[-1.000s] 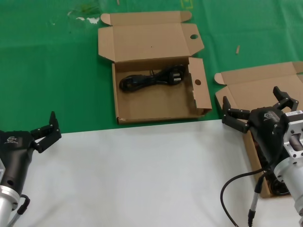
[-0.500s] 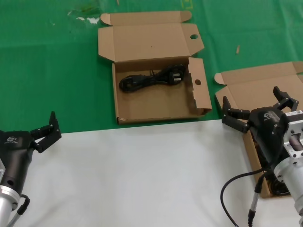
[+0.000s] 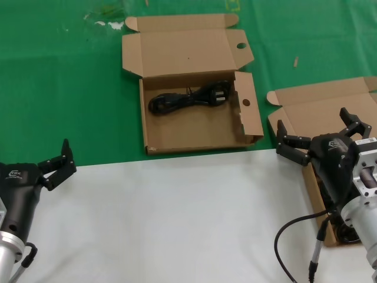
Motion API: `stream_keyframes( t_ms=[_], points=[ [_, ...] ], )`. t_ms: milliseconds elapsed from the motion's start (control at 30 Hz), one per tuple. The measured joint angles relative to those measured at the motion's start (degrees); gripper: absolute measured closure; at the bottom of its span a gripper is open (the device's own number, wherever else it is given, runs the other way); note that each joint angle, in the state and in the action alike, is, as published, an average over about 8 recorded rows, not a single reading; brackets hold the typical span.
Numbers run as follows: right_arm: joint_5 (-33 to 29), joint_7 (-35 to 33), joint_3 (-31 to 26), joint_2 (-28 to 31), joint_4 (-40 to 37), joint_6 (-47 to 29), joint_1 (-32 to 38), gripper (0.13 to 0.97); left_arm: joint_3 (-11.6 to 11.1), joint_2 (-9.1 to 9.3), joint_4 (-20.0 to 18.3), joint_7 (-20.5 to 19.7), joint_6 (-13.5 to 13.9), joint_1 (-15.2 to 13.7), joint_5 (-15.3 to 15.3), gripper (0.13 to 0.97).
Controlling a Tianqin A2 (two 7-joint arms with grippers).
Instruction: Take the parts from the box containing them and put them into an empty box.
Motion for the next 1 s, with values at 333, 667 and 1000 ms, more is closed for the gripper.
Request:
stream_keyframes(
  t_ms=[333, 667, 1000],
  points=[
    [0.00, 0.00, 0.00, 0.00, 0.00, 0.00, 0.00, 0.129, 0.00, 0.00, 0.00, 0.00, 0.00, 0.00, 0.00, 0.132],
    [0.00, 0.00, 0.00, 0.00, 0.00, 0.00, 0.00, 0.129, 0.00, 0.00, 0.00, 0.00, 0.00, 0.00, 0.00, 0.132],
    [0.00, 0.00, 0.00, 0.00, 0.00, 0.00, 0.00, 0.129, 0.00, 0.00, 0.00, 0.00, 0.00, 0.00, 0.00, 0.132]
  ],
)
